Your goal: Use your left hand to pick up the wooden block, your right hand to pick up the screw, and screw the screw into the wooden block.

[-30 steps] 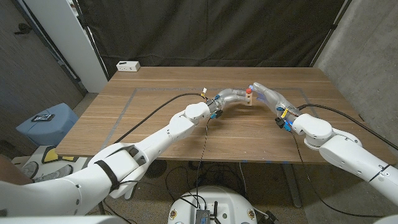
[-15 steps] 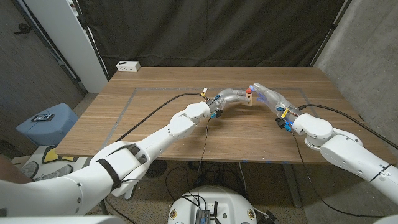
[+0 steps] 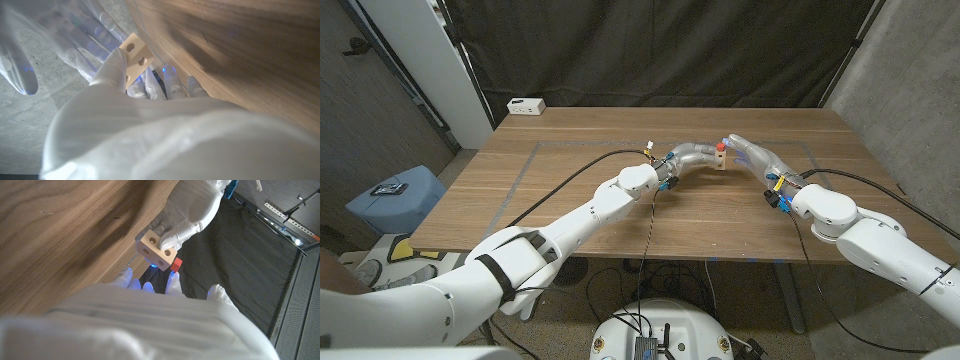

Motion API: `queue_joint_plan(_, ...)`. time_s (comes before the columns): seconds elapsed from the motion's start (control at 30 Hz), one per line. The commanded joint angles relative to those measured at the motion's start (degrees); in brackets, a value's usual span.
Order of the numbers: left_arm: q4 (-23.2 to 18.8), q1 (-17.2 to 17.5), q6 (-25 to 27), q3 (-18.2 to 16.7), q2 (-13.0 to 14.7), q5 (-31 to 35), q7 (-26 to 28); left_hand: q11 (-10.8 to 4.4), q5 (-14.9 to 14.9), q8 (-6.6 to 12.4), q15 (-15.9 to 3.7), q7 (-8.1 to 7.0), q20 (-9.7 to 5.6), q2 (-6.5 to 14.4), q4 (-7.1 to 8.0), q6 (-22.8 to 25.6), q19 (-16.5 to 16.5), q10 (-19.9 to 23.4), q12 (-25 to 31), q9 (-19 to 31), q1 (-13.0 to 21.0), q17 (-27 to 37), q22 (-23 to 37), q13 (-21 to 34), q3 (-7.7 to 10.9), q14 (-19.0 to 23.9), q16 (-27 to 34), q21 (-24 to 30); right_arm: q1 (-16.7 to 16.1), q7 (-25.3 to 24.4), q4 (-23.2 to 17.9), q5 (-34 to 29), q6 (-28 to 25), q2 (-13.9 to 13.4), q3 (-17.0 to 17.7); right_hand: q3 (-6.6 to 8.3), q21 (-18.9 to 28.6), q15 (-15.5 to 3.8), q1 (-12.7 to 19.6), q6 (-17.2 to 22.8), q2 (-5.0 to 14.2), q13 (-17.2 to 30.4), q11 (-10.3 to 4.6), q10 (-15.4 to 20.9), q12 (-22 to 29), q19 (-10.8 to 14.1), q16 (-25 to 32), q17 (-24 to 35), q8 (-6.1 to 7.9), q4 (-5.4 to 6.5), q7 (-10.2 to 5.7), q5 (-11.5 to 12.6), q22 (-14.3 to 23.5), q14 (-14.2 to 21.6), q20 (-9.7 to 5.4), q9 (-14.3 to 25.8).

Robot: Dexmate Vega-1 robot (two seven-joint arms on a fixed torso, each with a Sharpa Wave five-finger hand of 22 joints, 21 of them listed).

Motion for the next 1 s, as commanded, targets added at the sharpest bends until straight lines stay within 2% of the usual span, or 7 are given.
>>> queue_joint_plan(0.03, -0.44, 0.31, 0.02, -0.04, 0.23, -0.11, -0.11, -0.09, 0.48, 0.51, -1.23, 1.47, -0.03, 1.23, 4.56, 2.12, 0.35, 0.34, 0.73, 0.08, -0.69, 0.25, 0.08, 1.29, 4.86, 0.60, 0.42, 0.15, -1.47, -1.05, -1.47, -0.09, -0.30, -0.49, 0.77, 0.16, 0.25, 0.20, -0.53, 0.48, 0.04, 0.20, 0.46, -1.47, 0.11, -0.42, 0.33, 0.22, 0.39, 0.10, 0.12, 0.25, 0.11, -4.13, 0.00, 0.19)
queue_joint_plan(1.0, -1.19, 0.53, -0.12, -0.12, 0.77, -0.21, -0.59, 0.20, 0.48, 0.48, -1.21, 1.60, -0.02, 1.28, 4.62, 2.03, 0.36, 0.32, 0.77, 0.08, -0.69, 0.27, 0.08, 1.29, 4.86, 0.62, 0.40, 0.14, -4.66, -2.95, -4.48, -0.14, -0.82, -0.36, 2.12, 0.42, 0.27, 0.16, -0.44, 0.93, 0.16, 0.20, 0.47, -1.25, 0.21, -0.41, 0.38, 0.15, 0.50, -0.03, 0.10, 0.33, 0.11, -3.92, -0.07, 0.19)
